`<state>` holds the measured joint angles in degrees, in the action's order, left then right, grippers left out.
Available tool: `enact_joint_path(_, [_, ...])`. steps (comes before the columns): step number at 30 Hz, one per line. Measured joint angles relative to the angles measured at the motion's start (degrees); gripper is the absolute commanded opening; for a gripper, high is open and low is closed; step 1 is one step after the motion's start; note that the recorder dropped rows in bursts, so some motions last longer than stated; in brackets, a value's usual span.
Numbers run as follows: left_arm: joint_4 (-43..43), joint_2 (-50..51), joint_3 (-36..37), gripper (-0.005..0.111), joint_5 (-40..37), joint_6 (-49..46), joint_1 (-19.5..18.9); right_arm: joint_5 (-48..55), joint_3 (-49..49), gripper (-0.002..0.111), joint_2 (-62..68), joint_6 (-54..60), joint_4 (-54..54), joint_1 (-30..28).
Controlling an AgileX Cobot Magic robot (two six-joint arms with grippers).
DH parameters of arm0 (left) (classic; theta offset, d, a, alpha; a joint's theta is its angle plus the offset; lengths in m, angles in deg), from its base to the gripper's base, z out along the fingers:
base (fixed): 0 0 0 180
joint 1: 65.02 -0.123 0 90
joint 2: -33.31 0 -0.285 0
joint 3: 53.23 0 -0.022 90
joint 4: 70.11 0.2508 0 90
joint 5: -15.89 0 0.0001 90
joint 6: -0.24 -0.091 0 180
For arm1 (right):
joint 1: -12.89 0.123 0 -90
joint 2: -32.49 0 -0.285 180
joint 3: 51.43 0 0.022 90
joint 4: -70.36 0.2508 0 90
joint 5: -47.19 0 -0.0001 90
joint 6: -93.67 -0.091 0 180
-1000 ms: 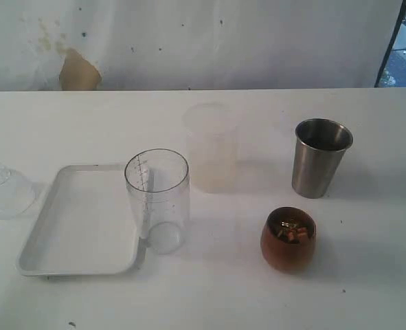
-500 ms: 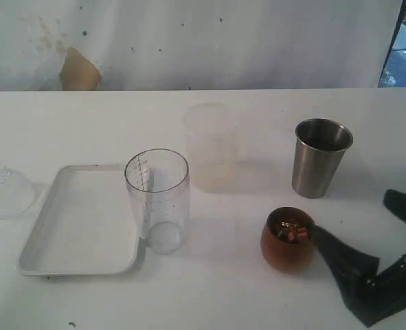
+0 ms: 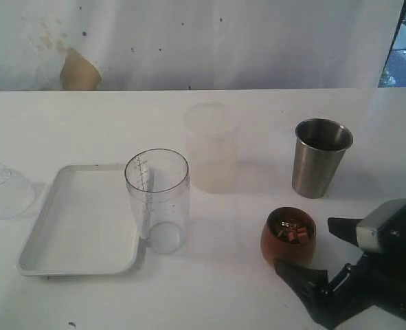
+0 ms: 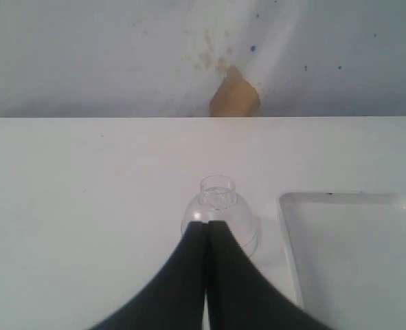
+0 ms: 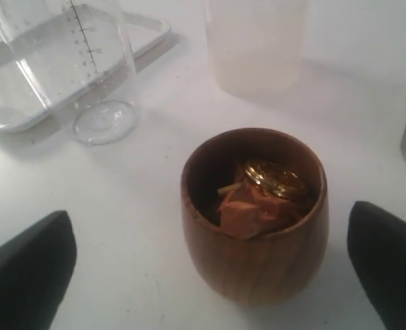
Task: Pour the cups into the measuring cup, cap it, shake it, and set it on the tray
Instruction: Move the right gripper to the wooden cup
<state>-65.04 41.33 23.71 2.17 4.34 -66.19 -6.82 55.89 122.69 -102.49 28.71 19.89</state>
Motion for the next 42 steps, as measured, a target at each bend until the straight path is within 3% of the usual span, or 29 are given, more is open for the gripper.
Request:
enact_joint_path(15, [0.0, 0.0, 0.0, 0.0, 0.0, 0.0, 0.0, -3.9, 7.2, 0.104, 18.8, 4.8, -0.1, 0.0])
enact_joint_path(42, [0.0, 0.0, 0.0, 0.0, 0.0, 0.0, 0.0, -7.7, 16.9, 0.104, 28.9, 6.8, -0.6, 0.0])
